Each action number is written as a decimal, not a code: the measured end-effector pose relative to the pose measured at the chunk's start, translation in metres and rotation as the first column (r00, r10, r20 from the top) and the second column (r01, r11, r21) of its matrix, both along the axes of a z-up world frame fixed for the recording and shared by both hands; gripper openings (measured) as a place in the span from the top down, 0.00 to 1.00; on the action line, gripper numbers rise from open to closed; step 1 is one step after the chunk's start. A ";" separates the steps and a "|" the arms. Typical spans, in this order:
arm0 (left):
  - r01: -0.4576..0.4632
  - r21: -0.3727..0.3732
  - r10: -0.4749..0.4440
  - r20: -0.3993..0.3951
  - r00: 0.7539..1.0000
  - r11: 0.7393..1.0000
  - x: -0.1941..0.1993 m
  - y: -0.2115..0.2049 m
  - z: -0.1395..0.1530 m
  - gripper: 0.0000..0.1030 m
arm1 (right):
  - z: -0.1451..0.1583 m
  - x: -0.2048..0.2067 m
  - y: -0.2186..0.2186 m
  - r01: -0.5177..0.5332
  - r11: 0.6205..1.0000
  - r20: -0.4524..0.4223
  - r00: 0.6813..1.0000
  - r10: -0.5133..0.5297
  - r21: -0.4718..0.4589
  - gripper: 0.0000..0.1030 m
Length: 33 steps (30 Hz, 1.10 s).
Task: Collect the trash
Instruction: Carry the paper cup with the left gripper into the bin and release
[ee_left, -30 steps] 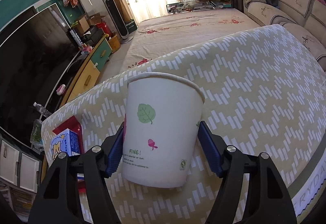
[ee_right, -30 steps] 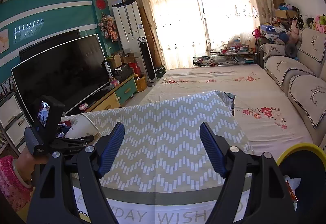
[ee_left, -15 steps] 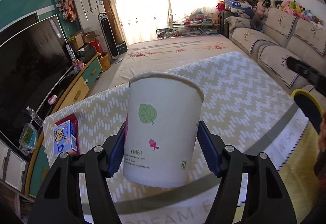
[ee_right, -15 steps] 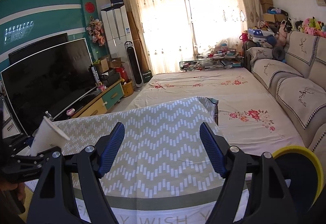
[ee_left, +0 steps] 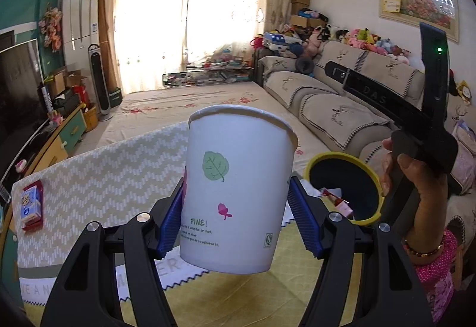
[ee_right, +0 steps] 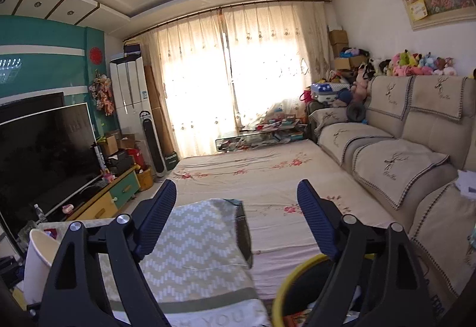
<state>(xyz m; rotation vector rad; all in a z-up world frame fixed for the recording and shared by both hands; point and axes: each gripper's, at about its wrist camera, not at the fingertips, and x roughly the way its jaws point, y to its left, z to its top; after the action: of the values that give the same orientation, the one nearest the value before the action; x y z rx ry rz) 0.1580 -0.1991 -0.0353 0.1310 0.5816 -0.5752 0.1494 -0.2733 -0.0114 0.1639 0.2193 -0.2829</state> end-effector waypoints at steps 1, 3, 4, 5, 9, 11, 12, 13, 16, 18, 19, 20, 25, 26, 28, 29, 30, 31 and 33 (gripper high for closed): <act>0.027 0.002 -0.027 -0.001 1.000 1.000 -0.003 -0.013 0.001 0.36 | 0.000 -0.018 -0.009 0.021 1.000 -0.007 1.000 -0.021 -0.023 0.24; 0.076 0.008 -0.076 -0.007 0.997 0.997 -0.008 -0.039 0.002 0.36 | -0.005 -0.051 -0.027 0.054 0.997 -0.023 0.998 -0.055 -0.050 0.23; 0.100 0.007 -0.100 -0.013 0.995 0.995 -0.010 -0.051 0.002 0.36 | -0.009 -0.069 -0.036 0.074 0.995 -0.039 0.996 -0.076 -0.065 0.23; 0.125 0.008 -0.125 -0.022 0.992 0.992 -0.012 -0.065 0.001 0.36 | -0.014 -0.086 -0.046 0.099 0.992 -0.053 0.993 -0.104 -0.077 0.23; 0.221 0.023 -0.219 -0.075 0.973 0.975 -0.014 -0.121 -0.009 0.36 | -0.036 -0.138 -0.085 0.170 0.981 -0.120 0.976 -0.180 -0.088 0.23; 0.267 0.041 -0.261 -0.108 0.959 0.963 -0.014 -0.151 -0.015 0.36 | -0.046 -0.156 -0.106 0.223 0.971 -0.153 0.960 -0.235 -0.090 0.23; 0.285 0.050 -0.277 -0.123 0.953 0.957 -0.012 -0.165 -0.020 0.36 | -0.050 -0.163 -0.114 0.240 0.967 -0.161 0.955 -0.251 -0.083 0.23; 0.301 0.060 -0.291 -0.139 0.947 0.952 -0.007 -0.178 -0.026 0.36 | -0.054 -0.170 -0.124 0.259 0.963 -0.163 0.950 -0.267 -0.067 0.23; 0.352 0.085 -0.331 -0.196 0.923 0.932 0.000 -0.219 -0.039 0.36 | -0.061 -0.181 -0.143 0.298 0.954 -0.164 0.940 -0.300 -0.035 0.23; 0.385 0.106 -0.353 -0.234 0.906 0.917 0.007 -0.248 -0.051 0.36 | -0.063 -0.184 -0.149 0.309 0.951 -0.164 0.937 -0.307 -0.019 0.23; 0.398 0.113 -0.361 -0.251 0.898 0.910 0.009 -0.260 -0.056 0.36 | -0.064 -0.185 -0.151 0.312 0.950 -0.162 0.937 -0.311 -0.014 0.23; 0.411 0.119 -0.369 -0.268 0.890 0.904 0.016 -0.272 -0.062 0.36 | -0.065 -0.187 -0.154 0.318 0.948 -0.160 0.935 -0.315 -0.011 0.23; 0.449 0.142 -0.378 -0.356 0.855 0.882 0.035 -0.327 -0.099 0.35 | -0.062 -0.192 -0.164 0.340 0.941 -0.149 0.930 -0.336 0.001 0.23; 0.453 0.147 -0.374 -0.375 0.848 0.879 0.041 -0.334 -0.109 0.35 | -0.062 -0.194 -0.165 0.344 0.939 -0.147 0.929 -0.340 0.001 0.23; 0.445 0.154 -0.349 -0.419 0.838 0.882 0.053 -0.349 -0.127 0.31 | -0.060 -0.195 -0.166 0.349 0.937 -0.146 0.928 -0.344 0.004 0.23; 0.439 0.157 -0.334 -0.443 0.832 0.885 0.059 -0.353 -0.136 0.28 | -0.061 -0.196 -0.167 0.347 0.938 -0.145 0.928 -0.342 0.008 0.23; 0.432 0.158 -0.322 -0.456 0.830 0.888 0.066 -0.355 -0.145 0.26 | -0.060 -0.195 -0.166 0.344 0.939 -0.144 0.929 -0.340 0.010 0.23; 0.418 0.160 -0.306 -0.463 0.832 0.894 0.069 -0.354 -0.150 0.26 | -0.060 -0.194 -0.166 0.341 0.940 -0.146 0.931 -0.336 0.010 0.23; 0.384 0.143 -0.281 -0.465 0.840 0.912 0.073 -0.344 -0.152 0.26 | -0.058 -0.192 -0.161 0.328 0.945 -0.148 0.934 -0.324 0.006 0.23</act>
<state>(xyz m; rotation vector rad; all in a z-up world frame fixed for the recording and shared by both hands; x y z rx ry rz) 0.2309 -0.5429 -0.1869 0.3353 1.0794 -0.8895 -0.0421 -0.4343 -0.0697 0.2103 0.3416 -0.6245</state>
